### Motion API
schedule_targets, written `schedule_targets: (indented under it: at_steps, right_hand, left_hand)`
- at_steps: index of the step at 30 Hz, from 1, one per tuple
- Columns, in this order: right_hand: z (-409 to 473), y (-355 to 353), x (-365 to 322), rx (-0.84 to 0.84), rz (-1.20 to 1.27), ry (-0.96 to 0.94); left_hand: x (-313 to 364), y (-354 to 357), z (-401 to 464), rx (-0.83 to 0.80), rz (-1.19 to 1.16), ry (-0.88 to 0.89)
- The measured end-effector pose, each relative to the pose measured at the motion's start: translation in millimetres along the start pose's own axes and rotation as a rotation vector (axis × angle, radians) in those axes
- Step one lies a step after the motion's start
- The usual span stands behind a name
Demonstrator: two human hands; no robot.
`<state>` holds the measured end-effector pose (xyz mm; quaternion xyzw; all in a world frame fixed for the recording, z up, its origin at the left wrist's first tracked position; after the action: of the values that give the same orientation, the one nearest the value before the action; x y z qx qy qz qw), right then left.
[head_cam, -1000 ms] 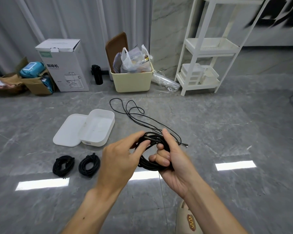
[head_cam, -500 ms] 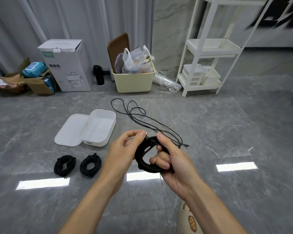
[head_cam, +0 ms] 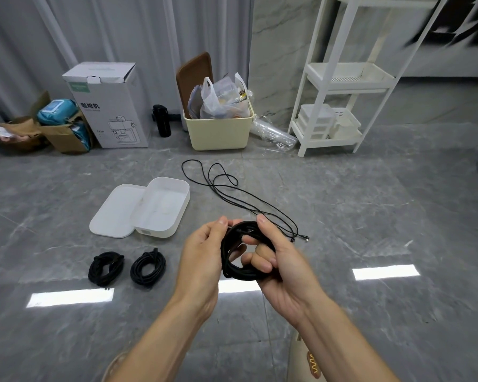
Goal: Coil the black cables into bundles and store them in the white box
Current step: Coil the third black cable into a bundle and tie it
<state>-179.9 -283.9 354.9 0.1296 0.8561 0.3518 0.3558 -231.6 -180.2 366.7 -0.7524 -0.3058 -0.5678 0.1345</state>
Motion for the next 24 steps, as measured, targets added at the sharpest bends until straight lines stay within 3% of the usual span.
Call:
schedule_targets:
  at_steps: [7,12,19,24]
  right_hand:
    - [-1,2,-4,-0.066,-0.017,-0.001]
    - [2,-3,-5,0.008,0.063,-0.04]
    - [1,-2,1,-0.069,-0.242,-0.013]
    - [1,1,-5,-0.078,-0.296,-0.005]
  left_hand:
    - [1,2,-2,0.007,0.074,0.042]
    - [-7,8,-1,-0.049,0.041,-0.088]
    - [-10,1,-1,-0.008,-0.015,-0.298]
    - [-3,0,-1,-0.183,0.012,-0.335]
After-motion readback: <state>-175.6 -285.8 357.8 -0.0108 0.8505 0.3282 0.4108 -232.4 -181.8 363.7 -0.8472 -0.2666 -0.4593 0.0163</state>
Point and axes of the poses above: each hand's wrist, its own z-axis towards the middle knuckle, its own y-axis out of the palm, x = y × z, the point moved 5 cm from there along z, towards the middle knuckle, and after that the axes turned 7 degrees about z, right-handed, at the moved point
